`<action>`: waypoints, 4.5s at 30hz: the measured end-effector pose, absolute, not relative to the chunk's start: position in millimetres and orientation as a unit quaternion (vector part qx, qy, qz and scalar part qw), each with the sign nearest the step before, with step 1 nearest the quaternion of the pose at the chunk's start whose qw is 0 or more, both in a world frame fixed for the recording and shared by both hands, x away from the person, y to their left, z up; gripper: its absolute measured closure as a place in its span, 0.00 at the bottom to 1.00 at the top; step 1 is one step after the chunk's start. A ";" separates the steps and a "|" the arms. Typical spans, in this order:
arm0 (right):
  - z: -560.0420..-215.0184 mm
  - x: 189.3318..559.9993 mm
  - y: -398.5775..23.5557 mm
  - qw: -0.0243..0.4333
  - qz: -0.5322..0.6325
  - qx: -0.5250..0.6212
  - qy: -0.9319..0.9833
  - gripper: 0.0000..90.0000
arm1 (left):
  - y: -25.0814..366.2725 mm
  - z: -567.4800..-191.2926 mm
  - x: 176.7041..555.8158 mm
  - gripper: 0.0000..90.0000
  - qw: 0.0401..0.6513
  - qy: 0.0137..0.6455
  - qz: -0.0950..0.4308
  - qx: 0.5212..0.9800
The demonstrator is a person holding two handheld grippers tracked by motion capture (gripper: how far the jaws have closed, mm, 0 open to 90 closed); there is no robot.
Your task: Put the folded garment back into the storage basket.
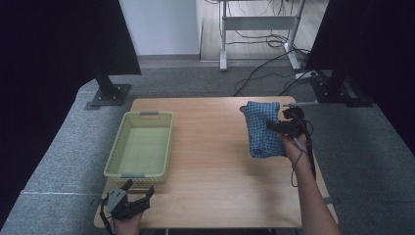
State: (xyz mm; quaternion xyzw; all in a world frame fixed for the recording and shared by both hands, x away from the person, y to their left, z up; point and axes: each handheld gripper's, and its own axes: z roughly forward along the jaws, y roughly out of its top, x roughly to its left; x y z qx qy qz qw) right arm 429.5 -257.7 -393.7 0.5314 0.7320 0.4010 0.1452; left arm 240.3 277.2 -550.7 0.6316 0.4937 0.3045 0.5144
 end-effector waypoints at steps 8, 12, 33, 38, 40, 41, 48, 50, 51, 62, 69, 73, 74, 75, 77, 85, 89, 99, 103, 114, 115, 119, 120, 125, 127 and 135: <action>-397.6 431.8 -251.0 0.141 0.400 0.532 0.733 0.78 | 277.1 -551.0 240.3 0.07 0.515 0.494 0.303 0.632; -399.2 433.5 -245.3 0.138 0.402 0.531 0.733 0.78 | 276.6 -551.4 240.7 0.07 0.512 0.495 0.302 0.634; -405.0 440.4 -201.6 0.110 0.415 0.510 0.746 0.78 | 276.9 -551.5 241.0 0.07 0.514 0.493 0.297 0.636; -406.7 442.1 -188.5 0.103 0.415 0.502 0.752 0.78 | 277.0 -551.8 241.1 0.07 0.510 0.495 0.296 0.638; -407.1 442.5 -183.7 0.102 0.416 0.499 0.753 0.78 | 277.0 -551.8 241.2 0.07 0.510 0.495 0.296 0.638; -407.1 442.7 -181.3 0.102 0.416 0.499 0.754 0.78 | 277.1 -551.8 241.2 0.07 0.511 0.494 0.295 0.639; -406.7 445.6 -162.0 0.095 0.421 0.491 0.757 0.78 | 277.2 -551.8 241.1 0.07 0.512 0.494 0.294 0.639; -406.0 446.2 -155.2 0.090 0.424 0.488 0.758 0.78 | 277.1 -551.7 241.1 0.07 0.512 0.493 0.294 0.639; -405.6 446.3 -151.8 0.089 0.426 0.486 0.758 0.78 | 277.2 -551.8 241.1 0.07 0.513 0.493 0.294 0.639; -403.8 447.1 -117.0 0.076 0.432 0.471 0.765 0.78 | 276.7 -551.7 240.9 0.07 0.511 0.494 0.293 0.640; -404.0 448.4 -95.7 0.068 0.433 0.461 0.771 0.78 | 277.5 -551.0 239.9 0.07 0.518 0.491 0.292 0.636; -402.4 448.8 -81.8 0.067 0.434 0.454 0.775 0.78 | 277.3 -551.0 239.7 0.07 0.517 0.491 0.292 0.638; -402.4 448.9 -78.5 0.067 0.433 0.453 0.777 0.78 | 276.9 -551.0 239.6 0.07 0.516 0.491 0.293 0.638; -402.6 449.2 -75.6 0.066 0.433 0.451 0.777 0.78 | 276.8 -551.0 239.8 0.07 0.518 0.489 0.290 0.639; -402.9 449.7 -70.3 0.062 0.435 0.450 0.777 0.78 | 276.3 -551.1 239.8 0.07 0.516 0.489 0.290 0.640; -401.6 450.9 -52.8 0.045 0.445 0.445 0.776 0.78 | 275.8 -551.2 240.0 0.08 0.520 0.487 0.285 0.642; -399.6 451.2 -36.1 0.038 0.451 0.435 0.778 0.78 | 275.8 -551.0 239.7 0.08 0.521 0.488 0.284 0.640; -395.7 450.9 -6.3 0.022 0.459 0.421 0.782 0.78 | 275.1 -550.7 239.2 0.08 0.527 0.483 0.277 0.642; -394.0 451.3 5.9 0.016 0.462 0.416 0.783 0.78 | 274.2 -550.5 238.9 0.08 0.529 0.480 0.275 0.644; -393.3 451.5 37.4 0.007 0.466 0.408 0.785 0.78 | 271.5 -549.4 239.2 0.08 0.529 0.471 0.272 0.652; -393.1 451.7 40.5 0.007 0.466 0.407 0.785 0.77 | 271.7 -549.4 239.4 0.08 0.530 0.471 0.270 0.652; -392.2 452.4 53.2 0.004 0.471 0.406 0.783 0.77 | 272.4 -549.5 239.6 0.08 0.531 0.472 0.266 0.651; -392.2 452.6 56.9 0.004 0.471 0.404 0.784 0.77 | 272.4 -549.5 239.5 0.08 0.530 0.473 0.267 0.651; -393.5 452.9 73.4 -0.003 0.470 0.398 0.788 0.77 | 272.2 -548.9 239.2 0.08 0.534 0.469 0.264 0.652; -394.5 453.1 78.8 -0.003 0.470 0.397 0.788 0.77 | 272.1 -548.8 239.1 0.08 0.535 0.469 0.263 0.652; -399.3 455.8 98.7 0.002 0.470 0.403 0.785 0.77 | 270.3 -547.8 239.4 0.08 0.539 0.460 0.258 0.657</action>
